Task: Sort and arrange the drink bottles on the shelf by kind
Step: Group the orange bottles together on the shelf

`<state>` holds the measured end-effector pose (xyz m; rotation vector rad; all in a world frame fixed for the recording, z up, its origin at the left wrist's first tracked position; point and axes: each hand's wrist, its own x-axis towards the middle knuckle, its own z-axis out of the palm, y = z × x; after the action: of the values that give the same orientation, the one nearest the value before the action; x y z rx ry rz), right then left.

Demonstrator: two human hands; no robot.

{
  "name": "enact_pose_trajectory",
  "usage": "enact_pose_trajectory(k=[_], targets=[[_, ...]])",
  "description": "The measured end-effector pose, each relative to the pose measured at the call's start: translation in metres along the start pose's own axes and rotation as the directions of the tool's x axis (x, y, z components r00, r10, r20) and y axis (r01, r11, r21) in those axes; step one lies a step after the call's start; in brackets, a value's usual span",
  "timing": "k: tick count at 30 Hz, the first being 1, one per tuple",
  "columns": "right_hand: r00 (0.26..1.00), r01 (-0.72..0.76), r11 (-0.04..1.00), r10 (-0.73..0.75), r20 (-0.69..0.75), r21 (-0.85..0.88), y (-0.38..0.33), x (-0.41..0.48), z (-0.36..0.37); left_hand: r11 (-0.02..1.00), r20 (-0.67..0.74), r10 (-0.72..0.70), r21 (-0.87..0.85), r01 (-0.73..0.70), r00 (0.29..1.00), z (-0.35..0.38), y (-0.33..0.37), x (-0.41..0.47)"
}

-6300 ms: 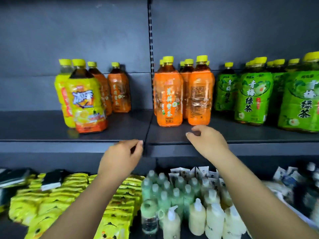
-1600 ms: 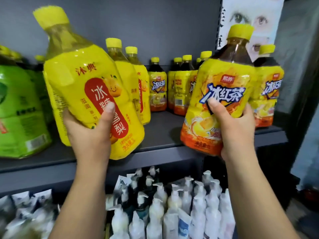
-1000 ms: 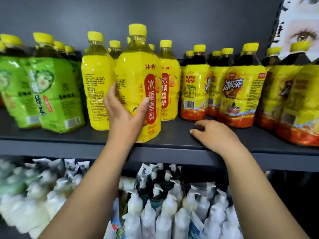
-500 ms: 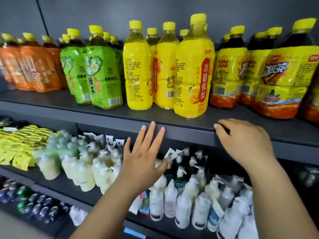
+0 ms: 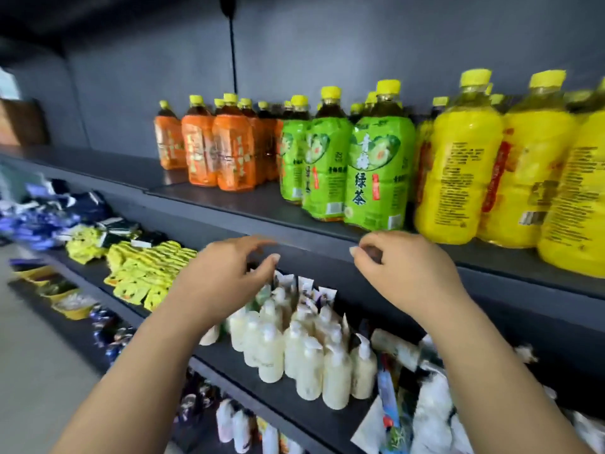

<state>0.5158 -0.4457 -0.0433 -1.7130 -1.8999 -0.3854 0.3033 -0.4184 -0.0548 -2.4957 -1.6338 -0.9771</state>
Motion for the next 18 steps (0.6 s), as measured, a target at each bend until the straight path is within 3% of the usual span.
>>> enact_pose_trajectory(k=[10,18], targets=[[0.984,0.149,0.987,-0.155,0.090,0.067,-0.186,0.122,0.114,0.984,-0.050,-0.044,0.168,0.051,0.998,-0.080,-0.206,0.021],[0.977,0.153,0.988,-0.156,0.145,0.035,-0.246,0.219,0.183,0.989,-0.099,-0.042,0.137,0.056,0.994,-0.090,-0.304,0.067]])
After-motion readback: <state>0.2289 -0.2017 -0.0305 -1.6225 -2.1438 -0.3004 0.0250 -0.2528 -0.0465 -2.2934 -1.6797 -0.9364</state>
